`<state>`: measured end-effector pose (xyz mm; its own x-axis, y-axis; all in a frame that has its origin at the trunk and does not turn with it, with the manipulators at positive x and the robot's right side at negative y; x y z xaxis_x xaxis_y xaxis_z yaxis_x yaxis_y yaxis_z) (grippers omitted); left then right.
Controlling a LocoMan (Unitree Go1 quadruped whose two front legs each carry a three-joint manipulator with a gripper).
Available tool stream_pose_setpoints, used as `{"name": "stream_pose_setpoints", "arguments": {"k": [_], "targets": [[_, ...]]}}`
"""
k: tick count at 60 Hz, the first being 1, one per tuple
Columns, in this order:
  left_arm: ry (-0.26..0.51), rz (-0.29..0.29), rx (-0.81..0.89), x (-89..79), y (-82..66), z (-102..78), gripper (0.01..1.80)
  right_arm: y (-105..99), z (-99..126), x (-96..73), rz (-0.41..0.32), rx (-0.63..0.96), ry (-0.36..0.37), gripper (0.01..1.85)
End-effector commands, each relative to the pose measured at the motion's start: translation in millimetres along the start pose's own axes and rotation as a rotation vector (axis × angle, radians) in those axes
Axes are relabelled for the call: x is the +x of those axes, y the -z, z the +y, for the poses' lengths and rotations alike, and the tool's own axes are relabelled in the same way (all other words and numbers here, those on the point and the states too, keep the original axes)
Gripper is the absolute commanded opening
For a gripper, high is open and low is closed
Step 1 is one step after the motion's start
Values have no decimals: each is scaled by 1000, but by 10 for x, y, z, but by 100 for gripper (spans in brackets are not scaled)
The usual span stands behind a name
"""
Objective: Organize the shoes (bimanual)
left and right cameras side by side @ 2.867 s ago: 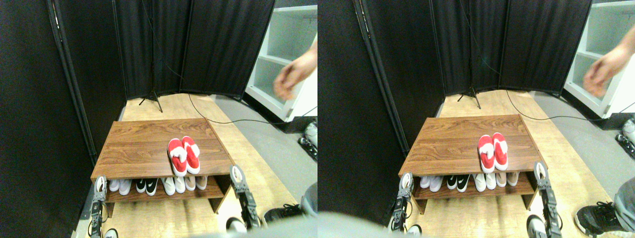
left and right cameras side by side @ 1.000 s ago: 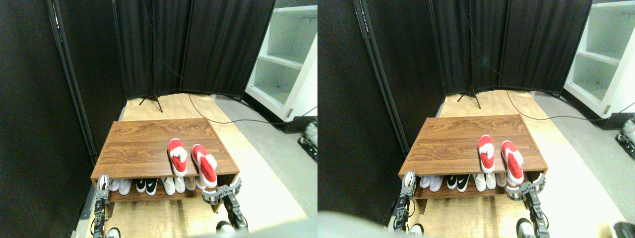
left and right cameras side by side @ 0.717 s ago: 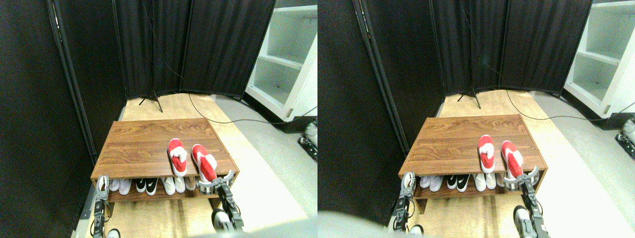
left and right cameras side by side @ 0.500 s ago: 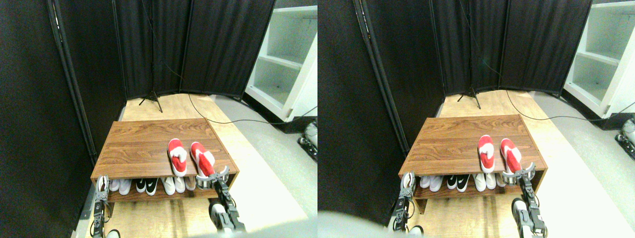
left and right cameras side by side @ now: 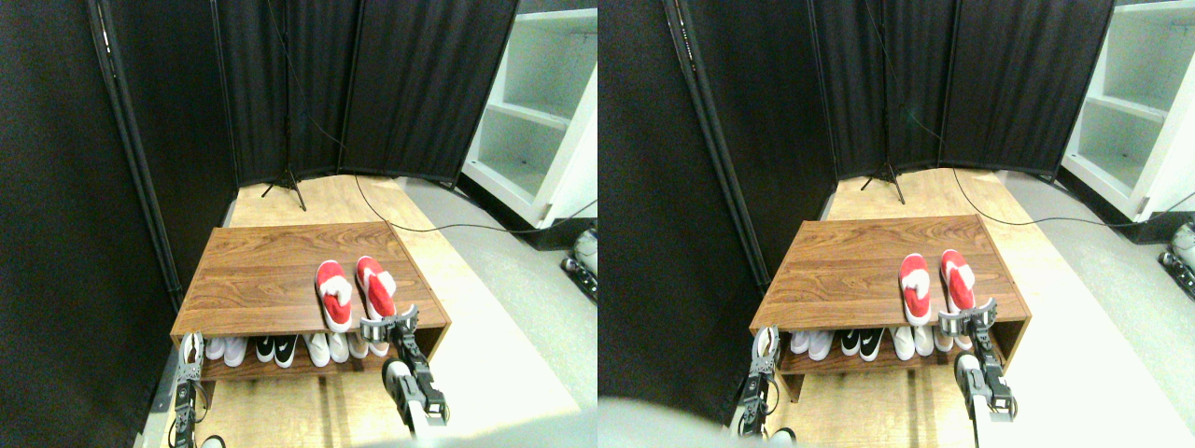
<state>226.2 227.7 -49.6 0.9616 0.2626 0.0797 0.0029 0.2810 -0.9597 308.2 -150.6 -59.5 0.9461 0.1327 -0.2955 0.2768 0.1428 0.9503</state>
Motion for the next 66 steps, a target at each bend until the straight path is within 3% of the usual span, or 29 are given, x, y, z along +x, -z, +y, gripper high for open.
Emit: {"name": "stream_pose_setpoints", "arguments": {"k": [1,19,37,44,50,55,61,66], "targets": [[62,9,-7,23,-17,-103,7,25,-20,60,7,5,-5,138],[60,-4,-9,-4,-36,-97,7,38,-16,-22,16,-8,-10,138],[67,7,-16,-36,-62,-93,6,-6,100,-446,42,-76,-115,136],[70,4,-14,-33,-73,-76,7,-83,153,-635,10,-93,-139,135],[66,4,-13,-36,-75,-71,8,-221,214,-766,-21,-123,-182,118],[59,0,-16,-40,-71,-85,8,-296,270,-855,-100,-160,-176,104],[53,3,-23,-33,-72,-87,6,-466,349,-943,-170,-196,-213,49],[55,8,-19,-25,-74,-75,7,-551,387,-949,-225,-234,-230,25]]}}
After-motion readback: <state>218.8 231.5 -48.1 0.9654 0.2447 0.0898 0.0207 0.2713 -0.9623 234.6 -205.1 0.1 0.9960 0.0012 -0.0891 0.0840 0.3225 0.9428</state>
